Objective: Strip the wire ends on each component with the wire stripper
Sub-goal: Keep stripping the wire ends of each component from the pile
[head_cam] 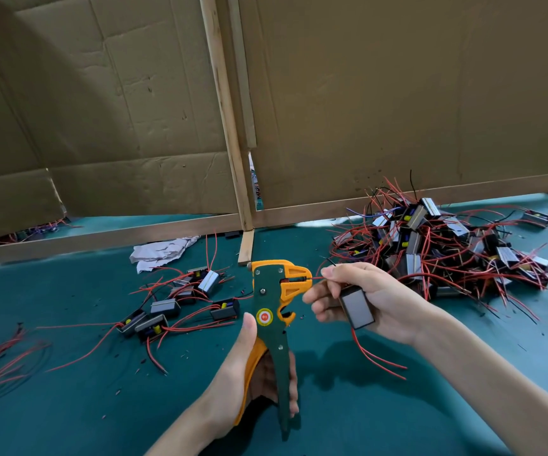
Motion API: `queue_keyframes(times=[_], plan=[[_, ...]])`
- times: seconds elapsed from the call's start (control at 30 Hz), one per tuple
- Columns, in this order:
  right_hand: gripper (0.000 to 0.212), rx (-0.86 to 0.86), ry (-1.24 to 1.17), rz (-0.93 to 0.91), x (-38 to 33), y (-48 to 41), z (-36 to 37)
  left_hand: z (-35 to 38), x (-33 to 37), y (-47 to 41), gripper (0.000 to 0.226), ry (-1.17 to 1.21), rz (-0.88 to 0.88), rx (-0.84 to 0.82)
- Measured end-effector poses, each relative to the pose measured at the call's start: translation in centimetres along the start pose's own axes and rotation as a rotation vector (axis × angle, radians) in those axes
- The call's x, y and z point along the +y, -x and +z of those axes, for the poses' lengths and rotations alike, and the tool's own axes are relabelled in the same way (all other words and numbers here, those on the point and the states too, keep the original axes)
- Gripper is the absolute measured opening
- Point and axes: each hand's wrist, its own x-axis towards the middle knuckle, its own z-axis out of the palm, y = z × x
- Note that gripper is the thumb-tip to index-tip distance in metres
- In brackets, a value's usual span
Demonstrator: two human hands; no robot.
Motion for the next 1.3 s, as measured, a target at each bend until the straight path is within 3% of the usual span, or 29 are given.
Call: queue_keyframes(times=[0.2,0.37,0.6,0.73,0.83,0.93,1.0,1.13,1.23,1.3], plan=[[0.032,-0.026,0.018,0.006,0.3,-0.1,0.2,2.3,-0.5,0.2,0.082,-0.044,0.103,0.309],[0.029,0.021,0.017,0.003,0.2,-0.1,0.0,2.2,0.6,-0.3,0.085,0.061,0.129,0.197],[0.032,0.139,0.149,-0.067,-0.8,0.3,0.4,1.4,1.1,-0.6,0.085,0.08,0.227,0.331],[0.036,0.353,0.343,-0.28,-3.9,0.3,0.1,0.6,1.1,-0.8,0.085,0.079,0.293,0.419],[0.038,0.775,0.875,-0.549,-7.3,-1.3,-2.3,-0.1,1.1,-0.9,0.084,0.077,0.356,0.487],[0.035,1.071,1.298,-0.494,-9.5,-4.0,-6.8,-0.7,1.3,-0.9,0.085,0.057,0.42,0.53],[0.037,1.075,1.432,-0.277,-9.6,-5.7,-9.9,-1.0,1.5,-0.8,0.085,0.062,0.444,0.553],[0.075,0.99,1.497,0.089,-8.3,-7.5,-14.0,-1.8,1.9,-0.8,0.083,0.104,0.479,0.584],[0.088,1.091,1.389,0.049,-7.8,-7.7,-13.8,-2.3,2.1,-0.9,0.082,0.121,0.493,0.614],[0.075,1.202,1.457,-0.22,-7.3,-7.6,-11.6,-2.5,2.1,-1.0,0.08,0.133,0.497,0.638]])
